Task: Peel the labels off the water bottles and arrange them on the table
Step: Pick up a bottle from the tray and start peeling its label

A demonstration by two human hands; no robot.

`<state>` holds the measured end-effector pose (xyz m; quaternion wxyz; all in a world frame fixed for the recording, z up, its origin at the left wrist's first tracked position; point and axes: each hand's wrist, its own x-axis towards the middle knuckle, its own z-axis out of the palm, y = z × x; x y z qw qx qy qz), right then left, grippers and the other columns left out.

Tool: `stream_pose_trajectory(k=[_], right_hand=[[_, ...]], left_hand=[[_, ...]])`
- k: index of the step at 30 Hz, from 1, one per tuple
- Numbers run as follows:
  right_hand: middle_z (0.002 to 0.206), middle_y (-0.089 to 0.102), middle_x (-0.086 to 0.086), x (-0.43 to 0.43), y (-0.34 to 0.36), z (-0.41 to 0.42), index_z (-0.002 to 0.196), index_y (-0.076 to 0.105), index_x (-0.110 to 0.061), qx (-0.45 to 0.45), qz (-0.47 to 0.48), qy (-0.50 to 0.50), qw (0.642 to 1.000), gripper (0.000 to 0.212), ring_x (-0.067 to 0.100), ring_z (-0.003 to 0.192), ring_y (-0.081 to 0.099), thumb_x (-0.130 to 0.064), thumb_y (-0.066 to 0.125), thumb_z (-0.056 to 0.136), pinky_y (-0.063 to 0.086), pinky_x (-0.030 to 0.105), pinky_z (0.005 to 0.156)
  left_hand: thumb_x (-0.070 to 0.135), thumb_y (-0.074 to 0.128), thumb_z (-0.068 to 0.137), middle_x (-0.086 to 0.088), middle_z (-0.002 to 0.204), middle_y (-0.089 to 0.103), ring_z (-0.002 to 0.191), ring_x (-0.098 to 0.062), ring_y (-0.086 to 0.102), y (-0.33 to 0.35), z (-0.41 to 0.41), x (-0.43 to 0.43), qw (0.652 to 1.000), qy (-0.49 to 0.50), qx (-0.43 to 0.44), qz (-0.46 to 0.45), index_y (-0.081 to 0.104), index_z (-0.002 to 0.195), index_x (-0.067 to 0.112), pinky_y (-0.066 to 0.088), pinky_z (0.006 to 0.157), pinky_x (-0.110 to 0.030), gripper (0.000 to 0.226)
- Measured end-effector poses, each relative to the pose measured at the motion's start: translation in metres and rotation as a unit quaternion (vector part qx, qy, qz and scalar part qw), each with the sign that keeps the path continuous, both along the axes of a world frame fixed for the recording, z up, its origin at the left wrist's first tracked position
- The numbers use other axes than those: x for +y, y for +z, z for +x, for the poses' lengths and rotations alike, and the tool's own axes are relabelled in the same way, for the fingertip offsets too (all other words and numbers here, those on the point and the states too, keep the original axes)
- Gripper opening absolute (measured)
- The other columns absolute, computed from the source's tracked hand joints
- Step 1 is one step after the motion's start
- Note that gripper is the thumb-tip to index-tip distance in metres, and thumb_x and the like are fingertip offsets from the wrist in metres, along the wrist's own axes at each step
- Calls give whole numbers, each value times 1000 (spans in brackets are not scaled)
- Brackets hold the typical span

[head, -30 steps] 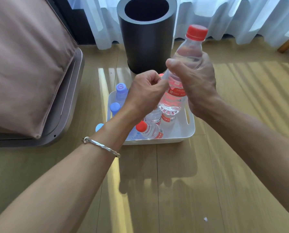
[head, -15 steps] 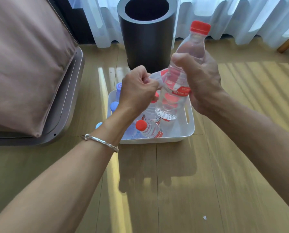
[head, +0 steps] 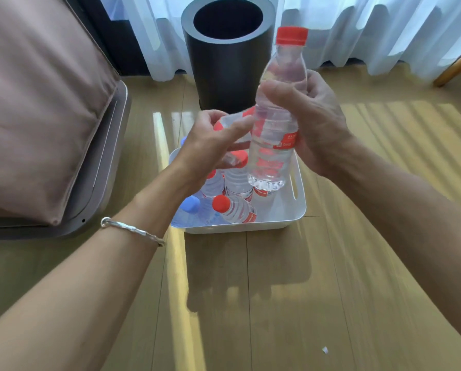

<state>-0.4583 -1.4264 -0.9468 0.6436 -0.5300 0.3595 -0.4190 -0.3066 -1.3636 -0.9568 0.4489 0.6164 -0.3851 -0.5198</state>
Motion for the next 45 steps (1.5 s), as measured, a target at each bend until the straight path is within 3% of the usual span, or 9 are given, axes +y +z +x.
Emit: stream_pose_trajectory(k=[5, 11, 15, 20, 28, 33, 36, 39, 45], right_hand=[[87, 62, 0, 4, -4, 2, 105, 59, -15, 8, 13, -10, 1000, 30, 17, 82, 66, -28, 69, 79, 57, 42, 84], [91, 61, -7, 5, -1, 15, 108, 50, -20, 154, -51, -143, 976, 55, 11, 88, 66, -37, 86, 70, 58, 38, 84], [84, 60, -8, 4, -6, 12, 94, 51, -24, 175, -56, -174, 968, 36, 10, 78, 62, -24, 79, 72, 58, 38, 80], [78, 63, -7, 11, -4, 5, 89, 57, -20, 139, -71, -62, 986, 25, 9, 75, 63, -18, 72, 69, 57, 37, 77], [98, 70, 2, 10, 5, -1, 96, 61, -18, 27, -36, 43, 998, 31, 20, 97, 66, -13, 69, 66, 53, 51, 95], [85, 65, -2, 8, 12, -1, 93, 58, -16, 66, -65, -3, 996, 25, 16, 82, 65, -11, 70, 71, 57, 39, 83], [80, 63, -11, 10, 6, 3, 94, 54, -19, 178, -153, -45, 971, 28, 2, 76, 65, -12, 74, 76, 56, 27, 76], [80, 60, -13, 11, -2, 4, 96, 51, -22, 225, -193, -51, 954, 31, -1, 75, 63, -16, 75, 77, 55, 26, 75], [84, 60, -11, 14, -10, 5, 98, 51, -25, 257, -211, -36, 942, 36, 11, 85, 65, -28, 78, 75, 55, 30, 80]], left_hand=[[21, 56, 99, -17, 103, 71, 88, -25, 73, 7, -2, 4, 997, -69, 32, -17, 65, 113, 1, 61, 66, -39, 26], [35, 56, 94, -9, 92, 76, 89, -29, 73, -4, -17, 0, 984, -18, -158, -81, 74, 98, 16, 58, 81, -55, 27], [33, 50, 96, -6, 93, 74, 87, -23, 72, -12, -24, 2, 969, -17, -225, -100, 70, 109, 13, 59, 76, -50, 32], [14, 42, 103, -11, 83, 67, 58, -16, 68, -21, -8, -2, 970, 47, -230, -60, 61, 113, 10, 60, 55, -38, 22], [13, 34, 103, -5, 81, 62, 57, -19, 61, -31, 20, 2, 976, 69, -204, 30, 55, 112, 19, 42, 36, -20, 24], [20, 40, 101, -3, 106, 67, 85, -21, 71, -30, 30, 5, 971, 63, -228, 13, 53, 134, 24, 59, 66, -36, 36], [32, 42, 103, -1, 133, 61, 114, -17, 63, -29, 28, 8, 953, 29, -299, -32, 46, 144, 29, 49, 96, -35, 42], [32, 42, 105, -3, 135, 59, 121, -19, 55, -33, 25, 10, 905, 14, -413, -99, 47, 145, 25, 38, 89, -23, 42], [47, 33, 102, -12, 134, 57, 120, -30, 54, -44, 40, 17, 842, 7, -515, -157, 41, 149, 17, 42, 89, -34, 56]])
